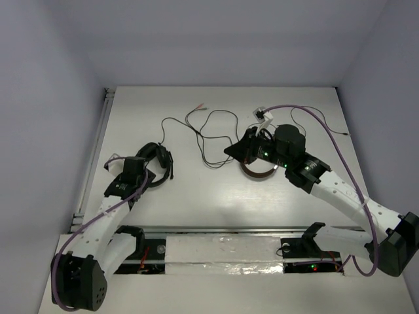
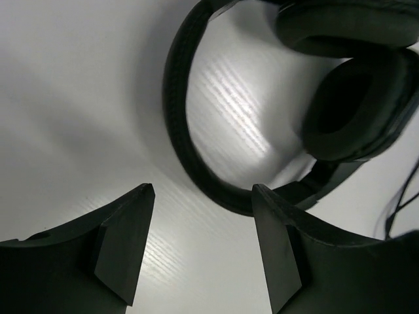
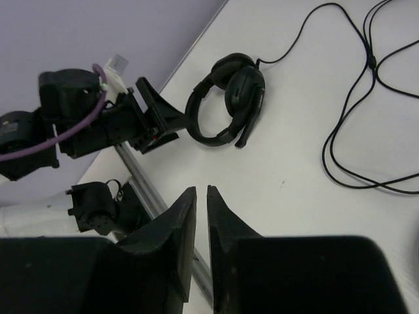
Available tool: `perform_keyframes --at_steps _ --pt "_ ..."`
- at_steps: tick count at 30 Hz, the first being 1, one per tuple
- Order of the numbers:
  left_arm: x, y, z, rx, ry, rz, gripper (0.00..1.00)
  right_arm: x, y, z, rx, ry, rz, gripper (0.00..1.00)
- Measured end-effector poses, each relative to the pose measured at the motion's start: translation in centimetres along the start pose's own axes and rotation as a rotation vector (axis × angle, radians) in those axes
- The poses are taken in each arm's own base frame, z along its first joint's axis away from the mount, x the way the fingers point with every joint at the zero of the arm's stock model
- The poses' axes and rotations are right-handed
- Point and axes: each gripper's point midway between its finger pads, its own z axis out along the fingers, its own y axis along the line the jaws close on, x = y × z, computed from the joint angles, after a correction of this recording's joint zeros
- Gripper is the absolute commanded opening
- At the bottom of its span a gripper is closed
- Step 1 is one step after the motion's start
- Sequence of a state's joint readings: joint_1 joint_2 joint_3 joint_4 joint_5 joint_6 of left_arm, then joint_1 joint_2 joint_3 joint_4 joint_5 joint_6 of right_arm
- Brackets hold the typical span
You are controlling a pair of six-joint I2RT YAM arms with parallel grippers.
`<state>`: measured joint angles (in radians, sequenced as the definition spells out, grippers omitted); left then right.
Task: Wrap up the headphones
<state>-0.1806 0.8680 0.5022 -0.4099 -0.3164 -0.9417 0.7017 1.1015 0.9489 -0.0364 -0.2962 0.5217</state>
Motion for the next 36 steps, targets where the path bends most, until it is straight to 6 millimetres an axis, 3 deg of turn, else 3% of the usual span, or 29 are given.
perform_keyframes --at_steps 5,14,17,18,21,22,24,27,28,29,32,36 --pt "2.0 1.9 1.2 -0.042 0.031 -0.002 0.59 -0.2 0.6 0.0 -0.03 -0.005 -0.004 0.2" --pt "1.8 1.9 4.4 -0.113 -0.005 0.022 0.54 1.8 0.0 0.2 -0.035 0.035 0.004 0.2" --pt "1.5 1.1 4.9 -0.103 -0.012 0.022 0.51 2.0 -0.3 0.2 -0.023 0.037 0.006 0.2" --pt "1.5 0.9 5.0 -0.098 -0.013 0.021 0.48 2.0 -0.3 0.1 -0.023 0.035 0.005 0.2" --pt "1.5 0.6 5.0 -0.083 -0.012 0.032 0.24 1.7 -0.2 -0.1 -0.023 0.023 0.002 0.2" --pt "1.5 0.4 5.0 -0.073 -0.011 0.033 0.03 1.6 -0.2 -0.1 -0.022 0.019 0.001 0.2" --pt "1.3 0.5 5.2 -0.076 -0.017 0.047 0.0 1.5 -0.3 -0.1 -0.016 0.014 0.001 0.2" --pt "2.6 0.1 5.2 -0.049 0.049 0.128 0.0 1.3 -0.7 -0.1 0.006 0.003 -0.001 0.18" --pt "2.7 -0.3 5.0 -0.037 0.061 0.151 0.0 1.3 -0.7 0.0 0.009 0.001 -0.003 0.15" --pt "2.5 -0.5 4.9 -0.034 0.066 0.168 0.0 1.3 -0.8 0.0 0.012 0.0 -0.006 0.03" --pt "0.9 -3.2 3.3 0.035 0.093 0.245 0.0 1.6 -1.0 0.3 0.006 0.012 -0.025 0.0" --pt "-3.9 -11.2 -1.5 0.248 0.069 0.338 0.0 2.8 -1.4 1.1 -0.014 0.064 -0.063 0.0"
